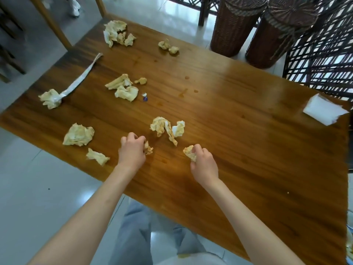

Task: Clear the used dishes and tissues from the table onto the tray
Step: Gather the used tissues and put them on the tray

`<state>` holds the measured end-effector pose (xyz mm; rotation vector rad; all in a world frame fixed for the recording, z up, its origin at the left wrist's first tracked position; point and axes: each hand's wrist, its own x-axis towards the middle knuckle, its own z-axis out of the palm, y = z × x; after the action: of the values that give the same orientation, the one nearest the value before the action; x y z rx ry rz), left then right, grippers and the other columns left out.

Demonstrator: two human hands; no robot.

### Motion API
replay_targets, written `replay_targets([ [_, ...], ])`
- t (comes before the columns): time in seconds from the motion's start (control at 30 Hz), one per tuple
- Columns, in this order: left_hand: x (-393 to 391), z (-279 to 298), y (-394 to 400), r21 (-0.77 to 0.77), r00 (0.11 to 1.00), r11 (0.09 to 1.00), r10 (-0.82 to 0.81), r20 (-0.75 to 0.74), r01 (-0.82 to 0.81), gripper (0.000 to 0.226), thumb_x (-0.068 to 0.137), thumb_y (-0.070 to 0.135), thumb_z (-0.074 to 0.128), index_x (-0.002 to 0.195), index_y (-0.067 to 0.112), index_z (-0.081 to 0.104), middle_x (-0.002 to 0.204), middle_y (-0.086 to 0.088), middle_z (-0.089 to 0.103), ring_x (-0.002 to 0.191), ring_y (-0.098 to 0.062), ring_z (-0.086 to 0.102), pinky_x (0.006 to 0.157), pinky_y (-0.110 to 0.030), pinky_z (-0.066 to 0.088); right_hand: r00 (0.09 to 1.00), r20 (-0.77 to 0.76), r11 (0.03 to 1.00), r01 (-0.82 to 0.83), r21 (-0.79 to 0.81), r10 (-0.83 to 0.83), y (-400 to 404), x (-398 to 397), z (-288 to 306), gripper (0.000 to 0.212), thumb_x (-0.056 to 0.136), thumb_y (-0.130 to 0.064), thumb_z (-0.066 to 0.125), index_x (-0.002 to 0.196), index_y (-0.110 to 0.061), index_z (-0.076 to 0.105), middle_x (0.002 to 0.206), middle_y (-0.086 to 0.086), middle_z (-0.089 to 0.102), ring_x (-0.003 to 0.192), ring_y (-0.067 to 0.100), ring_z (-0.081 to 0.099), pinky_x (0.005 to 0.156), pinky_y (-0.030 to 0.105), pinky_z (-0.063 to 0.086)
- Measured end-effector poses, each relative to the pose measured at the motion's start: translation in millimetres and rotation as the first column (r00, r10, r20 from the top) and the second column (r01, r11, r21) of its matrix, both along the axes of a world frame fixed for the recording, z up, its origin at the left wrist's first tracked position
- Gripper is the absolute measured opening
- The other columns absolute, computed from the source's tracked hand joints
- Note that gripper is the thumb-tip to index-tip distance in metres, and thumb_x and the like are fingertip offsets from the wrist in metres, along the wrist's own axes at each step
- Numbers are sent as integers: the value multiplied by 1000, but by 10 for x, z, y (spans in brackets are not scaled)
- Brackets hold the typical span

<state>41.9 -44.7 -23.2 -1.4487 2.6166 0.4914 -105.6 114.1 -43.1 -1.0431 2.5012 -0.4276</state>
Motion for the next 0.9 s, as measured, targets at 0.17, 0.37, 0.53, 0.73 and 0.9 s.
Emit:
replay_targets([
  [0.17,159,-83,-374,214,979,975,-92,182,52,47,83,17,65,126,22,48,132,-10,38,121,-30,36,96,-37,44,996,-45,997,69,-48,-71,-574,177,-10,29,86,-8,57,112,-19,51,98,1,58,90,17,50,71,29,51],
  [0.37,278,-178,-611,229,952,944,-274,138,239,41,85,11,63,122,21,49,119,-6,50,111,-25,44,89,-31,46,979,-100,983,172,-61,-178,-1018,301,-31,31,85,-11,61,114,-18,51,103,1,60,95,20,49,76,31,50],
  [0.53,315,-146,-862,200,957,943,-284,62,267,35,88,2,55,118,17,46,114,-6,52,106,-25,47,85,-30,47,969,-129,977,213,-1,-211,-1279,306,-59,37,83,-18,67,117,-23,51,112,4,57,106,23,46,81,32,47],
  [0.73,320,-126,-1049,155,977,965,-214,-10,213,35,89,-2,48,119,13,38,112,-7,51,101,-25,47,82,-31,43,957,-77,957,284,53,-280,-1487,251,-126,61,71,-42,77,123,-32,46,140,13,31,130,34,26,100,51,36],
  [0.9,412,-161,-1113,160,977,965,-211,16,206,44,87,-1,50,125,17,37,119,-5,49,107,-22,44,87,-29,43,960,70,958,260,124,-270,-1585,249,-229,88,68,-59,71,140,-45,22,154,10,6,141,36,4,106,60,21],
])
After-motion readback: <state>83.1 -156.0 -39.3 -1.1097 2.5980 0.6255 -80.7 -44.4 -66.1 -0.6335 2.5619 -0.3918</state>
